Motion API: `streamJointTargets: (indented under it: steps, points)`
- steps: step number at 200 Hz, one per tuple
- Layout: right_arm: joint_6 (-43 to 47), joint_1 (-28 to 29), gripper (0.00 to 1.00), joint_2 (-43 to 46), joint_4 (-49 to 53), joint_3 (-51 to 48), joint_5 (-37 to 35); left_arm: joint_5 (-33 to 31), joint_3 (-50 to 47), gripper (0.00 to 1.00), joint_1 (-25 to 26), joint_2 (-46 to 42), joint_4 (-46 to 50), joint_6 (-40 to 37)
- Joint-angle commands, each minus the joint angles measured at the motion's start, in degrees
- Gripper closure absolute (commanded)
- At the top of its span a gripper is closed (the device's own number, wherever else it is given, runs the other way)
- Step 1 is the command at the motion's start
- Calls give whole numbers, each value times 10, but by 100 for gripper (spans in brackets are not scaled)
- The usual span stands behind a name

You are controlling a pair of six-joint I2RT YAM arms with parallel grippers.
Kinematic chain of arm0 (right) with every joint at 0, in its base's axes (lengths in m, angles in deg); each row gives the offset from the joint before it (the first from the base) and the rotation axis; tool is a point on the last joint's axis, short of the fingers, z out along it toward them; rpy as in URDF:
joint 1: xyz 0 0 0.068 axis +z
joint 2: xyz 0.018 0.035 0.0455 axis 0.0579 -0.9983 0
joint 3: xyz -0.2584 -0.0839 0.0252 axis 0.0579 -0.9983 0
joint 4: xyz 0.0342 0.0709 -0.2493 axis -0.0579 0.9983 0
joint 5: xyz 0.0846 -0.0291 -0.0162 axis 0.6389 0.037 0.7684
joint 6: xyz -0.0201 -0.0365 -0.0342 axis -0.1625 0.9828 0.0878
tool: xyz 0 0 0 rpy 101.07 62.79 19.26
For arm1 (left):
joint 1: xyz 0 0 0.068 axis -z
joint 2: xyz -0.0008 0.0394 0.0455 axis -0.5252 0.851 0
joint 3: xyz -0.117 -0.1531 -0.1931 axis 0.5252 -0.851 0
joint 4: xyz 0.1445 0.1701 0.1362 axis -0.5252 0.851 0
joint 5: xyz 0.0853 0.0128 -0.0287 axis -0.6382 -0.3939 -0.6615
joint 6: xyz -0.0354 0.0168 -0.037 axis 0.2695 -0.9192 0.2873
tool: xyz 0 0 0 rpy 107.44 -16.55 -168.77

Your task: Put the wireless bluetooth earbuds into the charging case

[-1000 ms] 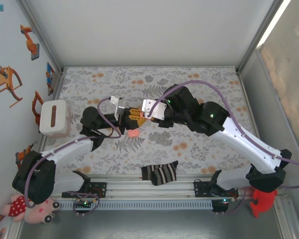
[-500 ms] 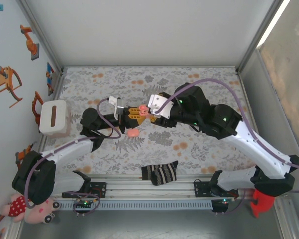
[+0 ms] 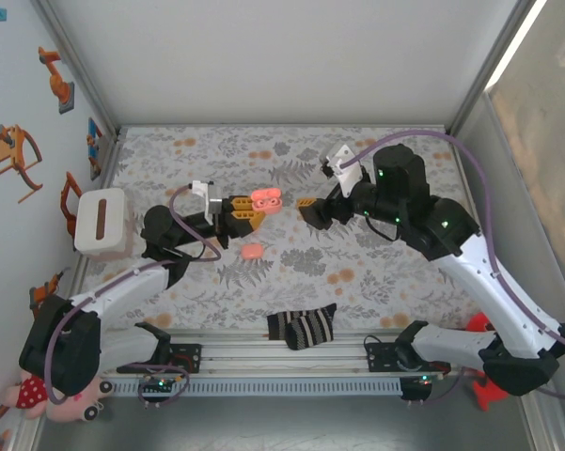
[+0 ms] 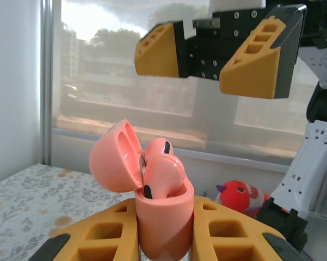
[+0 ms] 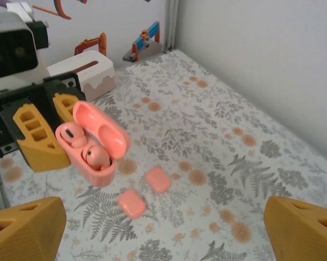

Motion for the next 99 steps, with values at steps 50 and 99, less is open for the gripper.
streamJointTargets:
  steps: [50, 99]
  points:
    - [-260, -15, 1, -61, -233, -43, 192, 45, 18, 100, -55, -11, -44, 19]
    - [-312, -13, 1, -130, -279, -19, 252, 68, 36, 100, -72, -12, -54, 35]
